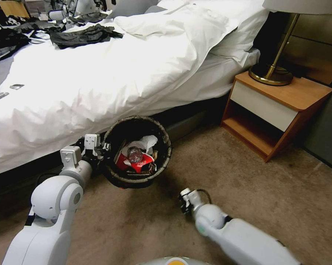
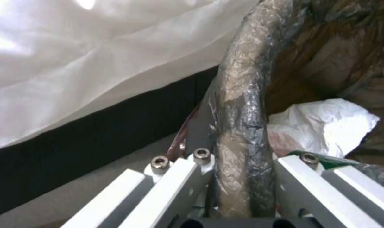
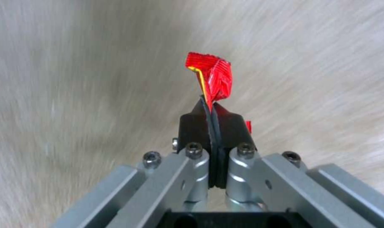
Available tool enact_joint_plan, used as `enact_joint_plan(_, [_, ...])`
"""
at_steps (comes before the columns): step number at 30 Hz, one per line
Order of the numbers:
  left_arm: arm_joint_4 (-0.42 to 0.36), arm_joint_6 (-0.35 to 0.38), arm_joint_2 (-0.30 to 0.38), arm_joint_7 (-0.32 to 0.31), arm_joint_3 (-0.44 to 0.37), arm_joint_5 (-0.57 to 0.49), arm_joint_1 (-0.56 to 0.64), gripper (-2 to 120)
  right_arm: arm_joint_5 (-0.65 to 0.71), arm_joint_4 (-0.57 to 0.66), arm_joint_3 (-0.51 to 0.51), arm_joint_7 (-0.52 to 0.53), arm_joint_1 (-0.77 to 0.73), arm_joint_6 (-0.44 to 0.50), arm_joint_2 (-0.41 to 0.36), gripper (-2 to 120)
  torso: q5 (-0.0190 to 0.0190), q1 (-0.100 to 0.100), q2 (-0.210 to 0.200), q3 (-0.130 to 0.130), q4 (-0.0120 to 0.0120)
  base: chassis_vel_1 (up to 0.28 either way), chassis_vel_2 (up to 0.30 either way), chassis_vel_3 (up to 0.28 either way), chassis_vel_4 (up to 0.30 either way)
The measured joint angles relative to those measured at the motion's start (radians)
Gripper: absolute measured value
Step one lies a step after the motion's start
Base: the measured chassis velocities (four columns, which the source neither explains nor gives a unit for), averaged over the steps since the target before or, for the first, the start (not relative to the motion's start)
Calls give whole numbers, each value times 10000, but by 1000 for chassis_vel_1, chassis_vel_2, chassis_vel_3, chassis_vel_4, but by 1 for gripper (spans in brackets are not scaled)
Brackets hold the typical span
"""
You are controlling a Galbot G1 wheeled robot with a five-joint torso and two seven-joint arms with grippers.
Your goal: Pick up the trash bin, then pick up the garbage from the floor and place it into the trash bin.
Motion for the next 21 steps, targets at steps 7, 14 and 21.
enact_joint_plan(7, [27, 0, 15, 31, -13, 53, -86, 1, 1249, 2912, 2196, 164, -288, -115, -1627, 0, 0, 0, 0, 0, 1, 0, 0, 0, 0])
enact_joint_plan(14, [48, 0, -17, 40, 26, 108, -69, 1, 2329, 4734, 4161, 702, -441, -82, -2587, 0, -2, 0, 0, 0, -1, 0, 0, 0, 0])
enact_joint_plan(21, [105, 0, -23, 64, 59, 232, 17, 1, 4923, 6094, 5102, 1138, 919, 279, -2458, 0, -2, 0, 0, 0, 3, 0, 0, 0, 0])
